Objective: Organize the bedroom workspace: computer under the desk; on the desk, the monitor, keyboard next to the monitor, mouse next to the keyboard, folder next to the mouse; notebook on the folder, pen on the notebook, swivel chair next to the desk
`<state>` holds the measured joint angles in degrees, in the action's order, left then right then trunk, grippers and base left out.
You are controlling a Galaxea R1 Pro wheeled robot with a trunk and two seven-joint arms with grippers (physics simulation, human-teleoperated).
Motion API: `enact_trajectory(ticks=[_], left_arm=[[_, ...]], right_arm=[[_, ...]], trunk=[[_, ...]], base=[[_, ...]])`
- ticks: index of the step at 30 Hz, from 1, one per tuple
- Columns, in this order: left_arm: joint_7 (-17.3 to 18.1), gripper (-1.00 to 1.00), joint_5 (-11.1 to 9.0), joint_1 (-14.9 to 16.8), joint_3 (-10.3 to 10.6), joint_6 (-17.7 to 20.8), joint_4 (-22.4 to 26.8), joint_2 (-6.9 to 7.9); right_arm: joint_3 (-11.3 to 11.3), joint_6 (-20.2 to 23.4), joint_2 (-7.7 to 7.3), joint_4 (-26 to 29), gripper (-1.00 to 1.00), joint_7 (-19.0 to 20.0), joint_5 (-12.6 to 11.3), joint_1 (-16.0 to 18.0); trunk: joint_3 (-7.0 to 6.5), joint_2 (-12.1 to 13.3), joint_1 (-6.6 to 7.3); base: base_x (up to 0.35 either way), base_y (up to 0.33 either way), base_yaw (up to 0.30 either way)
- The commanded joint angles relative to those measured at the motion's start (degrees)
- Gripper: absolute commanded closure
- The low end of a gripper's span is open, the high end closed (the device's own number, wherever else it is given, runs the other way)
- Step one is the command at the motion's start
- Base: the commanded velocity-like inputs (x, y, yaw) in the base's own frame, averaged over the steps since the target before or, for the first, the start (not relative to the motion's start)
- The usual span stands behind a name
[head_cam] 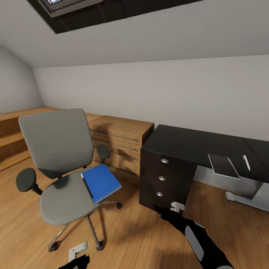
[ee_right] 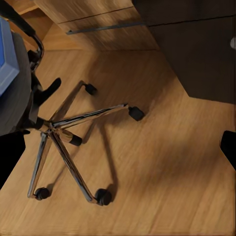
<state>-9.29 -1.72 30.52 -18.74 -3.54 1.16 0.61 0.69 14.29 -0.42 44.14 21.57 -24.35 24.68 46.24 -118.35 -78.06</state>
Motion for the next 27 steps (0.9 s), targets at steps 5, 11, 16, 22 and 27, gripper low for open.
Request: enact_trajectory(ticks=[5, 11, 16, 22, 27], left_arm=[[3.08, -1.00, -0.13, -3.25, -0.06, -6.67, -0.04, 0.00], [7.87, -1.00, -0.13, -7.78, -0.02, -24.38, -0.03, 0.46], [8.75, -1.00, -0.12, -11.04, 0.01, -32.10, -0.03, 0.62], [8.82, -1.00, -0.19, -12.26, 0.02, -34.44, -0.02, 0.89], [8.71, -1.00, -0.21, -12.50, 0.02, -34.87, -0.02, 1.38]], right_arm=[[0.05, 5.75, -1.20, 1.84, -1.00, -0.08, -0.10, 0.02], [0.22, 12.69, -1.62, 7.21, -1.00, -1.56, 3.46, 0.08], [0.32, 16.16, -1.39, 11.08, -1.00, -2.32, 7.81, 0.10], [0.17, 17.96, -0.52, 14.95, -1.00, -2.42, 9.22, 0.11], [-0.33, 18.01, -0.02, 17.01, -1.00, -1.64, 8.21, 0.11]], trunk=[[0.05, -0.02, 0.01], [0.05, -0.02, 0.01], [0.05, -0.02, 0.01], [0.05, -0.02, 0.01], [0.05, -0.02, 0.01]], base=[[0.000, 0.000, 0.000], [0.000, 0.000, 0.000], [0.000, 0.000, 0.000], [0.000, 0.000, 0.000], [0.000, 0.062, 0.000]])
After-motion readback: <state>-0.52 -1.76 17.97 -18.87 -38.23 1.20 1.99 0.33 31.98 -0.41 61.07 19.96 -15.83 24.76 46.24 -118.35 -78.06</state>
